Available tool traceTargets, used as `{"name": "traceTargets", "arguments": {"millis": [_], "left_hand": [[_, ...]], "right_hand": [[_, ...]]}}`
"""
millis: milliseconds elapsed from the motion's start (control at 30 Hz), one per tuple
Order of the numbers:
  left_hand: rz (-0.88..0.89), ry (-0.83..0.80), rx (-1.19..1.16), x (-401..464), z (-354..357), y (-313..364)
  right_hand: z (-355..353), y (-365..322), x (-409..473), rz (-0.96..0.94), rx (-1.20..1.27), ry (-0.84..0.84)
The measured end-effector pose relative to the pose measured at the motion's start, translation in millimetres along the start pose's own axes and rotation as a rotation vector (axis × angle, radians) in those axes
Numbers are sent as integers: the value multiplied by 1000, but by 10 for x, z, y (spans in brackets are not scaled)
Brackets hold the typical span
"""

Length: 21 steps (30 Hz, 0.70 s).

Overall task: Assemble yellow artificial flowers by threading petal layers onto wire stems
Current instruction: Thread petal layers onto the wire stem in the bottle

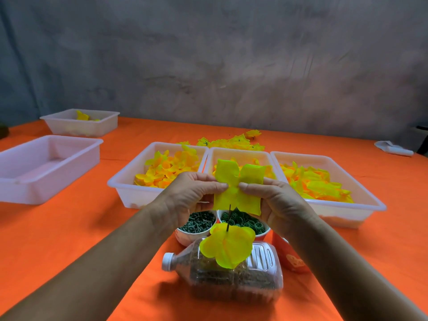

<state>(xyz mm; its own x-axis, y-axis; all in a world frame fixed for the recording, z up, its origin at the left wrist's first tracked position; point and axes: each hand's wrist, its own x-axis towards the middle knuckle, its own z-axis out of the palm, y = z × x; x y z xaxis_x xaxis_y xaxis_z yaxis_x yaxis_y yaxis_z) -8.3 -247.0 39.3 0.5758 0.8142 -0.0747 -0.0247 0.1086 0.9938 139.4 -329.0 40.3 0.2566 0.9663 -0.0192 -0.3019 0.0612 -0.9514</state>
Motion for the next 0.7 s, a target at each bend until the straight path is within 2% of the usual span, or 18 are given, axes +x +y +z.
{"name": "traceTargets", "arguments": {"millis": [400, 567, 700], "left_hand": [[26, -77, -84, -68, -12, 111], [91, -146, 1, -175, -23, 146], [139, -106, 34, -223, 18, 187]], "right_hand": [[38, -76, -43, 68, 12, -18], [44, -111, -102, 62, -13, -53], [80, -163, -142, 34, -51, -54]]}}
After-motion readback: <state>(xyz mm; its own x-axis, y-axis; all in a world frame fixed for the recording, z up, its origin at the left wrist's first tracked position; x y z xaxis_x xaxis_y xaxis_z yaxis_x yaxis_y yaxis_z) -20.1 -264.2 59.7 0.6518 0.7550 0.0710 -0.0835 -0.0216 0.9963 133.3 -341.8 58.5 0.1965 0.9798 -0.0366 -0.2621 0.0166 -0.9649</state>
